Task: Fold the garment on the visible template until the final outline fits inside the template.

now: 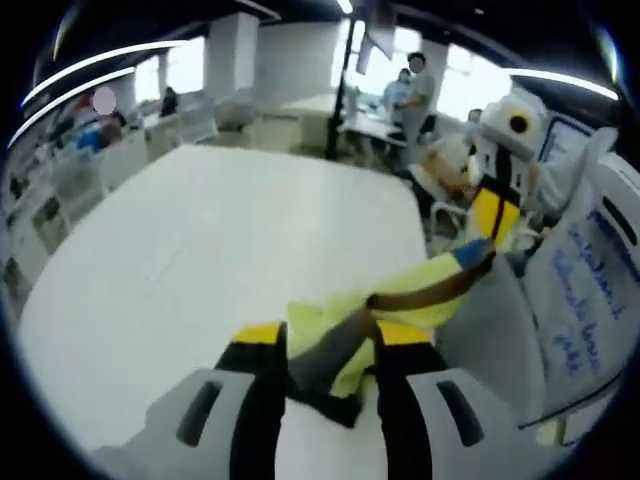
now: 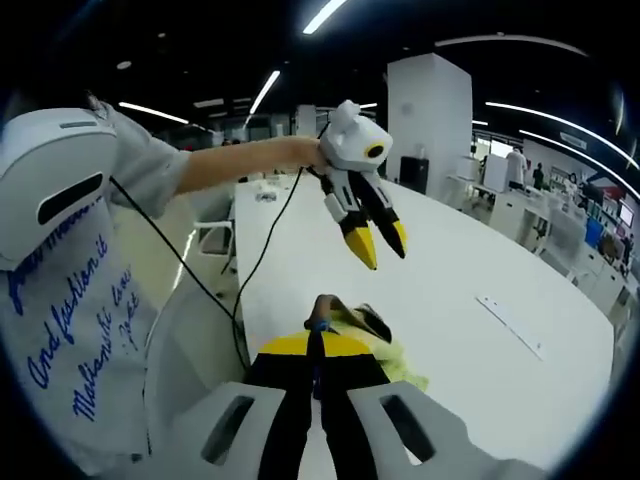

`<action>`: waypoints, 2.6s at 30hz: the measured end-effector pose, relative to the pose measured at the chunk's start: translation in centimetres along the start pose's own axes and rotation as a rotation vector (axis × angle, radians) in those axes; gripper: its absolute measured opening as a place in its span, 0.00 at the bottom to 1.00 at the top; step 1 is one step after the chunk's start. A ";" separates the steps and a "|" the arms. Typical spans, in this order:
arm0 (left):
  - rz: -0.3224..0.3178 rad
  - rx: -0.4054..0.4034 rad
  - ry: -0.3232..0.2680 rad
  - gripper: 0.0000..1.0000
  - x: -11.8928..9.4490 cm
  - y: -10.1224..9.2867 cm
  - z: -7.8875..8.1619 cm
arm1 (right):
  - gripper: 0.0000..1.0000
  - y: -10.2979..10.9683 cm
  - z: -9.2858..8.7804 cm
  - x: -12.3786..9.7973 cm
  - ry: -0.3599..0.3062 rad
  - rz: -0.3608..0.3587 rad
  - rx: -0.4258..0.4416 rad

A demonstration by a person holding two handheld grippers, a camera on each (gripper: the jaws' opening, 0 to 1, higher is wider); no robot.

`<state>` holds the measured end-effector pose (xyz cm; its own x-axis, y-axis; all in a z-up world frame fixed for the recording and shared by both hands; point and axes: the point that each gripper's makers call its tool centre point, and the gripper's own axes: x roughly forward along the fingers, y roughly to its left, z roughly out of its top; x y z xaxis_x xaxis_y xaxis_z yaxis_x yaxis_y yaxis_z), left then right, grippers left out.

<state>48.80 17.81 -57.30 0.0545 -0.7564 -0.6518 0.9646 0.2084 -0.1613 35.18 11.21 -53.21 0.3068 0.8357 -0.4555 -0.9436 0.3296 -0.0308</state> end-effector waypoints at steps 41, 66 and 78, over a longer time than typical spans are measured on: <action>-0.268 0.195 0.401 0.25 9.7 -3.1 -5.4 | 0.01 0.1 -2.8 -1.0 0.008 -0.016 0.069; -0.372 0.231 0.547 0.05 10.7 -3.3 -7.2 | 0.01 -0.4 -3.1 -1.2 0.009 -0.020 0.088; -0.335 0.230 0.561 0.00 9.8 -2.9 -7.7 | 0.01 -0.7 -3.4 -1.3 0.019 -0.030 0.097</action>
<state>44.51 14.55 -68.98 -0.3379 -0.3095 -0.8888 0.9397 -0.1644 -0.3000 35.05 8.42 -55.60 0.3312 0.8169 -0.4721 -0.9174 0.3958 0.0413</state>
